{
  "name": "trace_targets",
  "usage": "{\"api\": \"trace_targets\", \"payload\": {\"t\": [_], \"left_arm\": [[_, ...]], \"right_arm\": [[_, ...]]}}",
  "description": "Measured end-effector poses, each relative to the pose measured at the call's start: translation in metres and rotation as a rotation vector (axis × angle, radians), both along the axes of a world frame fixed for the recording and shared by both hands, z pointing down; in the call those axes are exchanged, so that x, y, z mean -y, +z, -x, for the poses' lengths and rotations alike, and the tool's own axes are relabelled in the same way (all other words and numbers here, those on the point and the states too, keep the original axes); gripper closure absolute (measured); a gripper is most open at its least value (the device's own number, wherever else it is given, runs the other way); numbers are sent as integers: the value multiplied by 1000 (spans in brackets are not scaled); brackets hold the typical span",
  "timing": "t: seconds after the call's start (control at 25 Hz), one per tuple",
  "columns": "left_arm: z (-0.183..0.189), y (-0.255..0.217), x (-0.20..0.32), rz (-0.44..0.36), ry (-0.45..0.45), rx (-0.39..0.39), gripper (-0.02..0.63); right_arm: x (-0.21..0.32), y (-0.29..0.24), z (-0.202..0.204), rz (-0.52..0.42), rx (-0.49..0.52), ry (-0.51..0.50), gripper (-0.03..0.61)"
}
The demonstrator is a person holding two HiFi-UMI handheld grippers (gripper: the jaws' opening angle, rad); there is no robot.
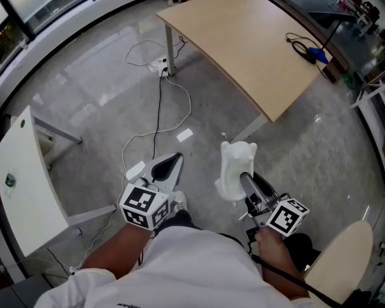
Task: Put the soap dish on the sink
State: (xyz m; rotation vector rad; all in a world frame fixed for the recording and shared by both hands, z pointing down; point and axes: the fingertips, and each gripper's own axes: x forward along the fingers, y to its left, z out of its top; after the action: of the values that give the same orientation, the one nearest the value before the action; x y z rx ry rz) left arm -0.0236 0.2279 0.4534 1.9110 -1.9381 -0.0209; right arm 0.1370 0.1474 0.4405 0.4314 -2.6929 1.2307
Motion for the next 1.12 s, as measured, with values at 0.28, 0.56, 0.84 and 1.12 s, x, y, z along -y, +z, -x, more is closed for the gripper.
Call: {"api": "trace_targets", "payload": {"t": [0.28, 0.56, 0.84, 1.12], "left_arm": [[64, -5, 5, -30, -58, 19, 605], [103, -9, 11, -27, -90, 18, 606], [118, -5, 23, -17, -114, 6, 606], [146, 1, 49, 5, -158, 5, 604]], "right_arm": [[18, -10, 66, -38, 13, -46, 440], [32, -17, 110, -42, 28, -68, 440], [48, -8, 132, -16, 24, -91, 440], [84, -1, 171, -2, 22, -146, 440]]}}
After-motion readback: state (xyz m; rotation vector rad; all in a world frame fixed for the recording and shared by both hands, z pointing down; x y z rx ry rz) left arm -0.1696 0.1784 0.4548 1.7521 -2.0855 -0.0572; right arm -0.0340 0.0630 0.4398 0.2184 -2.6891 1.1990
